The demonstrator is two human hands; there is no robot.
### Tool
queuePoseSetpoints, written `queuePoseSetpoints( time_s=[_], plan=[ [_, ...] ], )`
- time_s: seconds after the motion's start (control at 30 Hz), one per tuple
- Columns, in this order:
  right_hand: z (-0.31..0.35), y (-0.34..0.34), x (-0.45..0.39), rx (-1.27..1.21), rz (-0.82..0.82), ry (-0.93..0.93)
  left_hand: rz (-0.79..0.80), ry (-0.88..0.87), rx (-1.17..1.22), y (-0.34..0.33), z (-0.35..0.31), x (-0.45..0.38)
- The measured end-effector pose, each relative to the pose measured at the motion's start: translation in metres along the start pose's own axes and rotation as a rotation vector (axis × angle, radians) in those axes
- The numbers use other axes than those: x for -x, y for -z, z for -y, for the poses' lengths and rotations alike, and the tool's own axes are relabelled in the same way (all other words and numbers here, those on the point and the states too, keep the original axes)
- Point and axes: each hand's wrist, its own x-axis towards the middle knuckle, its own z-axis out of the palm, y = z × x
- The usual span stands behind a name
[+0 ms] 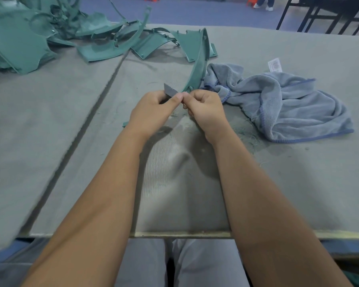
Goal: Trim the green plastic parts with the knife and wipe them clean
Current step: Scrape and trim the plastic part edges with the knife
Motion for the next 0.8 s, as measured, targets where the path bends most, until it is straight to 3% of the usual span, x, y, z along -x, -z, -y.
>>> queuePoseSetpoints(
  time_s=[0.8],
  plan=[
    [-0.001, 0.0, 0.004, -0.099, -0.124, -0.004, -0.158, -0.036, -0.053, -0.012, 0.011, -0.006]
  ],
)
